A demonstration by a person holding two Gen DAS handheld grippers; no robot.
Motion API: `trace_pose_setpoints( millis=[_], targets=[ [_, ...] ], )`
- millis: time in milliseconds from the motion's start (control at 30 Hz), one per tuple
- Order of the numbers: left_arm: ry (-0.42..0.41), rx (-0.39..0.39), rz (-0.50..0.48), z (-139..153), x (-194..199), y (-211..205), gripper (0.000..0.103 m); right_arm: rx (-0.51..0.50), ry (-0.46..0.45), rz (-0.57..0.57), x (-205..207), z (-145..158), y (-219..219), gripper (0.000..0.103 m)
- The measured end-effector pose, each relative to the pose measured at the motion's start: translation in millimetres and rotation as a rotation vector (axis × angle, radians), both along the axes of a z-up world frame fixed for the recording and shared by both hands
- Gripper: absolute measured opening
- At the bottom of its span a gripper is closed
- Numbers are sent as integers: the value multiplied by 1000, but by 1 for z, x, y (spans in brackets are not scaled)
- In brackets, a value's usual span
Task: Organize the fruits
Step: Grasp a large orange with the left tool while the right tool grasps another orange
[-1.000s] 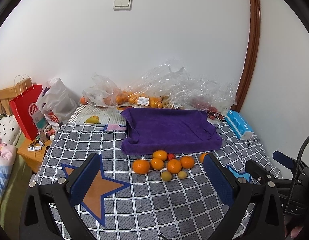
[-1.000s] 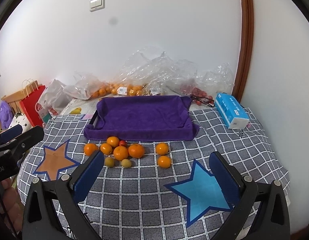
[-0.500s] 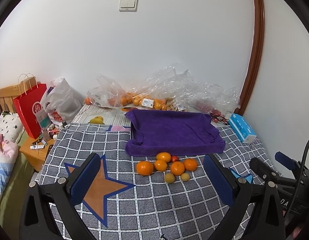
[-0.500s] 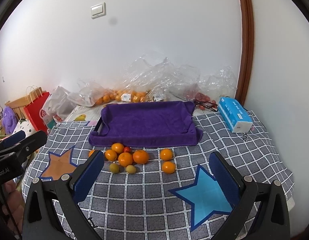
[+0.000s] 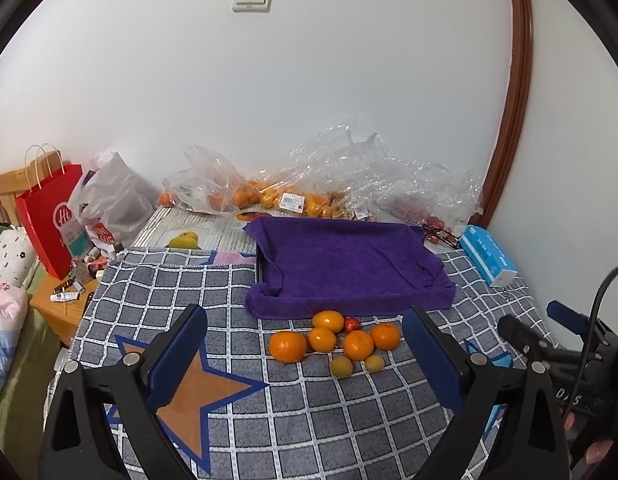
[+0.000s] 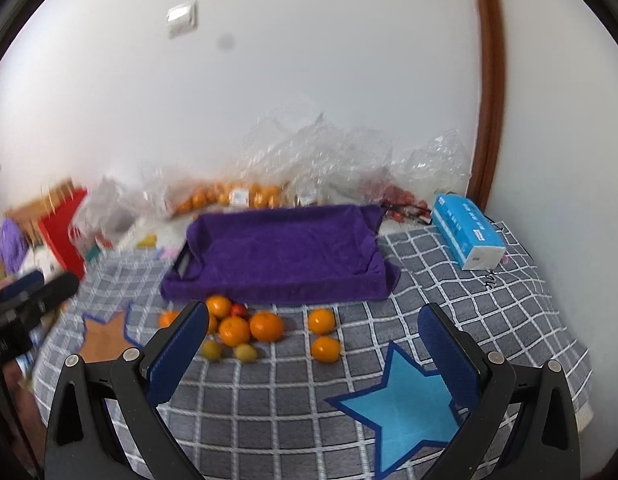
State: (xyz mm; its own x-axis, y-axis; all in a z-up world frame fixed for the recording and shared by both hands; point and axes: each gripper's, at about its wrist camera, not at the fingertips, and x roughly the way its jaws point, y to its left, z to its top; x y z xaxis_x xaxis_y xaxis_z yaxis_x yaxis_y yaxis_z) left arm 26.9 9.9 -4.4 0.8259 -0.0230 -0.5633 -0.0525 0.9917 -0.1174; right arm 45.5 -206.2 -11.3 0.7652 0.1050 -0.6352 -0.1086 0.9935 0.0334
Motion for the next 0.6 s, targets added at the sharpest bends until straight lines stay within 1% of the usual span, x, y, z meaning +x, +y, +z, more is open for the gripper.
trace_pose_setpoints(
  millis=[67, 133, 200, 267, 300, 333, 367, 400, 433, 533, 600],
  targets=[
    [5, 3, 7, -5, 8, 2, 99, -2, 15, 5, 7, -9, -2, 103],
    [36, 7, 8, -13, 19, 5, 99, -4, 39, 2, 16, -21, -5, 103],
    [62, -1, 16, -24, 29, 9, 99, -3, 75, 8, 25, -36, -8, 100],
    [91, -13, 29, -37, 40, 15, 99, 4, 101, 24, 33, -52, -10, 94],
    [111, -18, 31, -45, 46, 17, 98, 4, 112, 29, 37, -61, -10, 93],
    [138, -28, 29, -53, 51, 19, 96, 3, 122, 36, 41, -70, -11, 89],
    [162, -41, 28, -61, 56, 21, 93, 3, 133, 44, 45, -79, -11, 83],
    [185, -59, 22, -71, 61, 23, 92, 3, 150, 52, 48, -88, -11, 80],
    [194, -62, 17, -77, 64, 23, 90, 8, 174, 61, 53, -98, -11, 74],
    [225, -40, 17, -96, 72, 21, 90, 13, 225, 58, 65, -123, -13, 64],
    [250, -44, 3, -108, 78, 18, 89, 21, 250, 61, 71, -133, -15, 58]
  ],
)
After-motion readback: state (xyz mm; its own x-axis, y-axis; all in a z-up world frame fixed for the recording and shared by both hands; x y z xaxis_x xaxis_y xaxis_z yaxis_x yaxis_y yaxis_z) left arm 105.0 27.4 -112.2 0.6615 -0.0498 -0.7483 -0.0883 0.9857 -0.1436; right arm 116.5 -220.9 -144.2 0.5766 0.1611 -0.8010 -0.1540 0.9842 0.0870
